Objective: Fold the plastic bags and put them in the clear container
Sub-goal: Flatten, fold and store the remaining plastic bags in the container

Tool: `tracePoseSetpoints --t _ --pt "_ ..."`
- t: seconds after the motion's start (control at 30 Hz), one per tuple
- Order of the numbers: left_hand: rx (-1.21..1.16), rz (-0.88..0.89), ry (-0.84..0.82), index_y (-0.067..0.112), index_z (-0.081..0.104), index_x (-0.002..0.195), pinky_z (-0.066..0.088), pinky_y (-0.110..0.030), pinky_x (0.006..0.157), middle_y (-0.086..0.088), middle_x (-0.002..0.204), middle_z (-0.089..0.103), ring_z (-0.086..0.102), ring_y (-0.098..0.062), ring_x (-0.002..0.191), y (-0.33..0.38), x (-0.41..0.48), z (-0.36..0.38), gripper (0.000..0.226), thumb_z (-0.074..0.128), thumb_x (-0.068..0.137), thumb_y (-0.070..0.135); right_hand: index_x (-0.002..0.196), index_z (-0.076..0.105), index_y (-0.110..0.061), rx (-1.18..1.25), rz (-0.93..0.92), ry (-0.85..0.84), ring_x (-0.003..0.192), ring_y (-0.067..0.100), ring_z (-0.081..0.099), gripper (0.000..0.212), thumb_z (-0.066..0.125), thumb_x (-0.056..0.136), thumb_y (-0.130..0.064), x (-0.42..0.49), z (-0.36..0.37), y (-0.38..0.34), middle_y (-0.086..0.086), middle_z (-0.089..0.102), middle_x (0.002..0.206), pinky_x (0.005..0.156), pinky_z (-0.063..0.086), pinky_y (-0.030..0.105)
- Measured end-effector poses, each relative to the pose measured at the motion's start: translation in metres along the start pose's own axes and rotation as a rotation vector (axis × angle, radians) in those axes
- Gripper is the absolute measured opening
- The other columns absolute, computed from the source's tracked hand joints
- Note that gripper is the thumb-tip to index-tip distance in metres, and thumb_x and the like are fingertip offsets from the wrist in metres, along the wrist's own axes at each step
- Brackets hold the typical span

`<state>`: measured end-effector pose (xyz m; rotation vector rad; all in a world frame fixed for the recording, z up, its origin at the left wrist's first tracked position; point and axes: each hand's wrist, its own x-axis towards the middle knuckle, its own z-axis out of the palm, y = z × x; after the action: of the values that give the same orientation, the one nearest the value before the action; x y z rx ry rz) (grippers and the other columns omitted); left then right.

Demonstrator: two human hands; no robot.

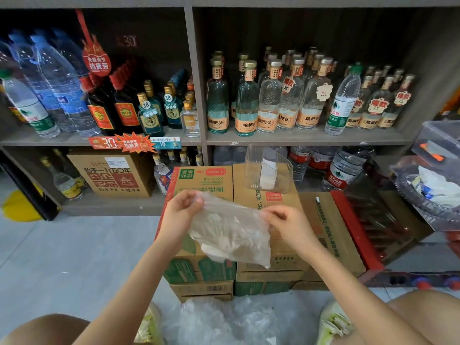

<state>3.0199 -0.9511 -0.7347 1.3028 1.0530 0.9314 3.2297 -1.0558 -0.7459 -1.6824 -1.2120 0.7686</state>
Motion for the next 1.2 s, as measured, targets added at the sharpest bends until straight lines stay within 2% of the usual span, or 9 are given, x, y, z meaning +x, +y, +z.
tracePoseSetpoints --t 0.13,0.27,0.43,0.57,0.73,0.8,1.0,1.1,1.2 --pt "0.125 -0.06 -0.075 0.023 0.062 0.103 0.049 -0.04 0.09 -0.002 0.101 0.064 0.06 -0.025 0.101 0.0 0.001 -0.003 0.029 0.063 0.08 0.004 0.092 0.071 -0.025 -0.076 -0.028 0.009 0.078 -0.008 0.059 0.009 0.062 0.091 -0.022 0.005 -0.004 -0.002 -0.017 0.068 0.083 0.07 0.042 0.009" --pt "0.401 0.172 -0.179 0.025 0.055 0.126 0.034 -0.03 0.1 0.019 0.122 0.054 0.047 -0.005 0.119 0.015 -0.004 0.002 0.059 0.061 0.068 0.031 0.099 0.072 -0.022 -0.202 -0.103 -0.044 0.082 -0.008 0.058 0.012 0.063 0.09 -0.022 0.009 -0.002 -0.014 -0.023 0.063 0.083 0.073 0.044 0.011" --pt "0.696 0.278 -0.359 0.035 0.054 0.125 0.041 -0.022 0.091 0.02 0.112 0.06 0.054 0.0 0.107 0.013 -0.004 0.029 0.056 0.074 0.075 0.05 0.091 0.069 -0.032 -0.133 -0.178 -0.071 0.08 -0.003 0.06 0.013 0.069 0.085 -0.02 0.011 0.002 -0.03 -0.017 0.066 0.081 0.075 0.047 0.014" --pt "0.553 0.28 -0.278 0.033 0.064 0.099 0.042 -0.017 0.074 0.019 0.089 0.063 0.056 0.001 0.083 -0.002 -0.004 0.039 0.021 0.075 0.081 0.029 0.102 0.065 -0.03 -0.037 -0.167 0.029 0.082 -0.003 0.057 0.019 0.07 0.084 -0.027 0.01 0.001 -0.025 -0.012 0.063 0.088 0.075 0.044 0.011" --pt "0.23 0.148 -0.149 0.023 0.067 0.085 0.05 -0.033 0.079 0.004 0.08 0.065 0.059 -0.019 0.078 -0.01 -0.006 0.03 0.015 0.071 0.084 0.008 0.127 0.051 -0.033 0.128 0.093 -0.033 0.104 -0.011 0.049 0.049 0.053 0.082 -0.054 -0.006 -0.002 -0.009 -0.022 0.053 0.117 0.08 0.041 0.011" --pt "0.098 0.106 -0.138 0.016 0.068 0.089 0.05 -0.041 0.084 -0.007 0.089 0.067 0.06 -0.032 0.087 -0.01 -0.006 0.026 0.014 0.069 0.084 0.003 0.13 0.046 -0.036 0.183 0.191 -0.109 0.103 -0.01 0.049 0.045 0.056 0.087 -0.046 -0.011 0.004 -0.001 -0.022 0.052 0.117 0.076 0.04 0.012" --pt "-0.028 0.062 -0.103 0.017 0.066 0.082 0.045 -0.039 0.087 -0.007 0.09 0.066 0.059 -0.022 0.088 -0.016 -0.015 0.007 0.009 0.063 0.074 0.017 0.105 0.063 -0.024 0.375 0.274 -0.065 0.089 0.018 0.068 0.029 0.067 0.084 -0.004 -0.008 0.026 -0.001 0.004 0.072 0.091 0.085 0.053 0.031" --pt "-0.047 0.03 -0.087 0.024 0.065 0.07 0.045 -0.038 0.08 -0.001 0.082 0.067 0.06 -0.02 0.083 -0.017 -0.017 -0.001 0.015 0.057 0.07 0.011 0.095 0.066 -0.019 0.415 0.245 -0.033 0.084 0.014 0.066 0.02 0.064 0.086 -0.002 -0.005 0.03 -0.007 0.005 0.07 0.092 0.068 0.05 0.018" --pt "-0.087 0.026 -0.07 0.014 0.063 0.074 0.047 -0.036 0.074 -0.002 0.079 0.066 0.06 -0.023 0.08 -0.018 -0.017 -0.004 0.015 0.051 0.067 0.008 0.097 0.066 -0.016 0.453 0.224 -0.057 0.073 0.01 0.064 0.015 0.062 0.088 -0.005 -0.003 0.031 -0.013 0.002 0.071 0.085 0.062 0.048 0.016"
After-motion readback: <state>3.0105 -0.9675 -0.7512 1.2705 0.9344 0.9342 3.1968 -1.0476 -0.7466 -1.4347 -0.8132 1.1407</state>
